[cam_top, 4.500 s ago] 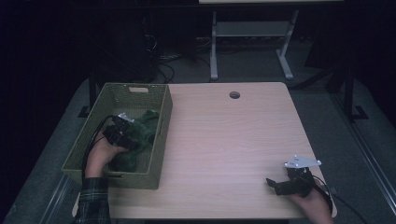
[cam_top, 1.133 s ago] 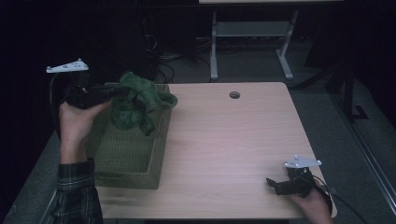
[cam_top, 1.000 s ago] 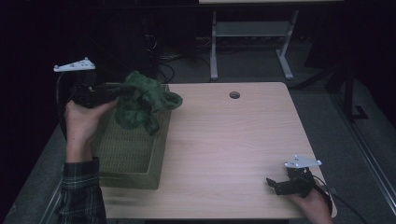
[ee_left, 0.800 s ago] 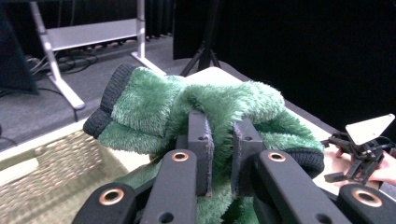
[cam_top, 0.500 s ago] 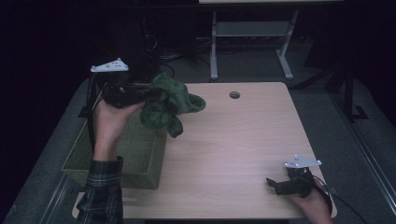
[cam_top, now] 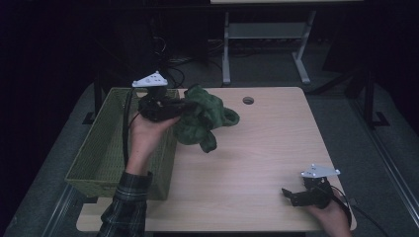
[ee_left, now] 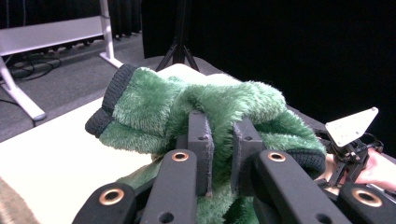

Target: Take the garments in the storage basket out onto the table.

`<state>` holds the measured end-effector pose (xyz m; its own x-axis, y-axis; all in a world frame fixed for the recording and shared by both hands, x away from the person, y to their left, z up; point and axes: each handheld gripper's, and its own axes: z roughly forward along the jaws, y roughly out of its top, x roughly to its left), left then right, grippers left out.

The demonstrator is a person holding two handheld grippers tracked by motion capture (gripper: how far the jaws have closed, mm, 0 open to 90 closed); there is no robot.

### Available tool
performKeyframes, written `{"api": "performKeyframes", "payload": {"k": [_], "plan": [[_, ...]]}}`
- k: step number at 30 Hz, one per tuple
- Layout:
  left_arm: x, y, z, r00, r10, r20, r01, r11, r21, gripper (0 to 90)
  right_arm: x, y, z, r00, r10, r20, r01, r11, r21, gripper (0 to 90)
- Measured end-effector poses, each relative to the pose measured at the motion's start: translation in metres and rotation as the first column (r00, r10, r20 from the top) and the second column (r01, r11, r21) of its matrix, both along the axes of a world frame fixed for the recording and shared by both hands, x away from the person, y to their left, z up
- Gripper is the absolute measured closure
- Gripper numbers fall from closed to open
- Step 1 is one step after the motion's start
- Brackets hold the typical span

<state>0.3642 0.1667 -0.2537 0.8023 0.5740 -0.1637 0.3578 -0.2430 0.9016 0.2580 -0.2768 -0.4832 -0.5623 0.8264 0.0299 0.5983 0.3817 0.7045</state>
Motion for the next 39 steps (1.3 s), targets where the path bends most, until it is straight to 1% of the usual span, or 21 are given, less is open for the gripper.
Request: {"api": "performKeyframes", "payload": {"k": [1,2,7,11,14,20,24,29,30,33,36,37,39], "plan": [[0.000,-0.003,-0.002,1.0000,-0.007,-0.006,0.007,1.0000,-0.001,81.0,0.000,0.000,0.000,1.0000,0.000,0.000,0.000,1.0000,0.000,1.8],[0.001,-0.007,-0.006,0.9998,-0.019,-0.007,0.019,0.9998,0.010,81.0,0.000,0.000,0.000,1.0000,0.000,0.000,0.000,1.0000,0.000,1.8],[0.000,-0.022,-0.016,0.9990,-0.040,-0.017,0.040,0.9991,0.011,81.0,0.000,0.000,0.000,1.0000,0.000,0.000,0.000,1.0000,0.000,1.8],[-0.001,-0.037,-0.026,0.9975,-0.061,-0.035,0.062,0.9979,0.020,80.9,0.000,0.000,0.000,1.0000,-0.001,-0.001,0.001,1.0000,0.001,1.8],[-0.001,-0.049,-0.035,0.9955,-0.081,-0.050,0.082,0.9962,0.027,80.9,0.000,0.000,0.000,1.0000,0.000,-0.001,0.000,1.0000,0.001,1.8],[-0.003,-0.070,-0.052,0.9909,-0.108,-0.080,0.110,0.9937,0.023,80.9,0.000,0.000,0.000,1.0000,-0.001,-0.001,0.001,1.0000,0.001,1.8],[-0.006,-0.084,-0.064,0.9867,-0.126,-0.103,0.129,0.9913,0.025,80.9,0.000,0.000,0.000,1.0000,0.000,-0.001,0.000,1.0000,0.000,1.8],[-0.012,-0.101,-0.082,0.9800,-0.146,-0.135,0.152,0.9879,0.032,81.0,0.000,0.000,0.000,1.0000,-0.001,-0.001,0.001,1.0000,0.000,1.8],[-0.014,-0.104,-0.086,0.9788,-0.146,-0.143,0.152,0.9880,0.028,81.0,0.000,0.000,0.000,1.0000,-0.001,-0.001,0.001,1.0000,0.001,1.8],[-0.017,-0.112,-0.096,0.9733,-0.156,-0.168,0.163,0.9861,0.029,80.9,0.000,0.000,0.000,1.0000,-0.001,-0.001,0.001,1.0000,0.000,1.8],[-0.020,-0.120,-0.108,0.9663,-0.171,-0.192,0.181,0.9828,0.036,81.0,0.000,0.000,0.000,1.0000,0.000,-0.001,0.000,1.0000,-0.001,1.8],[-0.021,-0.123,-0.113,0.9625,-0.177,-0.205,0.189,0.9811,0.042,80.9,0.000,0.000,0.000,1.0000,0.000,0.000,0.000,1.0000,-0.002,1.8],[-0.022,-0.128,-0.120,0.9572,-0.185,-0.223,0.200,0.9784,0.050,80.9,0.000,0.000,0.000,1.0000,0.000,-0.001,0.000,1.0000,-0.001,1.8]]}}
